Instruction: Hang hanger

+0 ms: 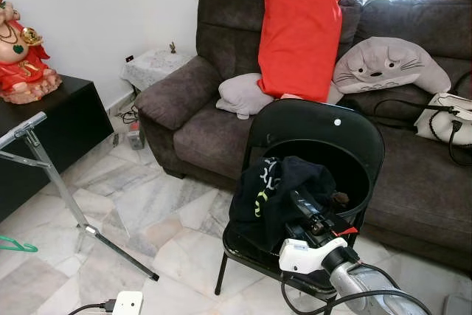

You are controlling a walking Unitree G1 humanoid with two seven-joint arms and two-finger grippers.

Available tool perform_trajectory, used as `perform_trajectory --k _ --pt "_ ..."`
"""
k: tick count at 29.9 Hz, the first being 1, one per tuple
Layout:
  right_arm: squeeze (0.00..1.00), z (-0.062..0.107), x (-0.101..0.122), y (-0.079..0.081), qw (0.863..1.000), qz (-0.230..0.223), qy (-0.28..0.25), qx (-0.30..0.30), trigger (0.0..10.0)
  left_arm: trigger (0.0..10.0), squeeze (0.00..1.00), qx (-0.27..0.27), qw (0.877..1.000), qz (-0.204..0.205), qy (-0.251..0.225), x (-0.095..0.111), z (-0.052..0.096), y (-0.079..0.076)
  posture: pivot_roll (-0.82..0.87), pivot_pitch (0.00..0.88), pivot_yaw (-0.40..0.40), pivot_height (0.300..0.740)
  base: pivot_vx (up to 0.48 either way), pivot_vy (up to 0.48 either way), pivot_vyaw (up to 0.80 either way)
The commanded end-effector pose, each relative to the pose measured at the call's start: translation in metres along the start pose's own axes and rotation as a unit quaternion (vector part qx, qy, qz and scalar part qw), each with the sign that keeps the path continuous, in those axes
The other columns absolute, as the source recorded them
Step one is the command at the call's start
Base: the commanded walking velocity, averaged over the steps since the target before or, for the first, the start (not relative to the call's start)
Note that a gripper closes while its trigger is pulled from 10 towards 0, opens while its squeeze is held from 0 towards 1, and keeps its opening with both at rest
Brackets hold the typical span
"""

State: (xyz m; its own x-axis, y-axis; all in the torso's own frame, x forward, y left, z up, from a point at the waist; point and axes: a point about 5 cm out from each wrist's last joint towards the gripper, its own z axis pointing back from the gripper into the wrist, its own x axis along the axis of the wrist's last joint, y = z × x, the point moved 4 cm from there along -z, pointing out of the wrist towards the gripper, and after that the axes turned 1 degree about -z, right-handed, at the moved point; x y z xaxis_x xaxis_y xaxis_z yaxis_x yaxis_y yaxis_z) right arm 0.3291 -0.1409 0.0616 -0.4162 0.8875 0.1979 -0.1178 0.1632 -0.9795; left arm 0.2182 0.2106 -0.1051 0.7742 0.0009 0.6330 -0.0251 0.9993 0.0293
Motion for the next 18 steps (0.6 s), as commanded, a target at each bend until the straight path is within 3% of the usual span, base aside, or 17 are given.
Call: perform_trajectory --k 1,10,13,18 --pt "0.00 -0.002 0.003 0.000 1.000 -0.004 -0.008 0.004 10.0 10.0 0.00 0.002 1.000 -0.004 0.004 -0.001 0.001 0.004 -0.05 0.000 0.081 0.740 0.000 0.000 0.00" --pt "0.00 -0.002 0.004 0.003 1.000 -0.001 -0.012 0.009 10.0 10.0 0.00 0.002 1.000 -0.004 0.004 -0.001 0.001 0.004 -0.05 0.000 0.081 0.740 0.000 0.000 0.00" --pt "0.00 -0.028 -0.005 -0.003 0.999 0.036 -0.006 0.005 10.0 10.0 0.00 0.002 1.000 -0.005 0.004 -0.001 0.000 0.004 -0.04 0.000 0.088 0.740 0.000 0.000 0.00" --pt "0.00 -0.028 -0.005 -0.002 0.999 0.041 -0.007 0.008 10.0 10.0 0.00 0.002 1.000 -0.004 0.003 0.000 0.000 0.004 -0.04 0.000 0.088 0.740 0.000 0.000 0.00"
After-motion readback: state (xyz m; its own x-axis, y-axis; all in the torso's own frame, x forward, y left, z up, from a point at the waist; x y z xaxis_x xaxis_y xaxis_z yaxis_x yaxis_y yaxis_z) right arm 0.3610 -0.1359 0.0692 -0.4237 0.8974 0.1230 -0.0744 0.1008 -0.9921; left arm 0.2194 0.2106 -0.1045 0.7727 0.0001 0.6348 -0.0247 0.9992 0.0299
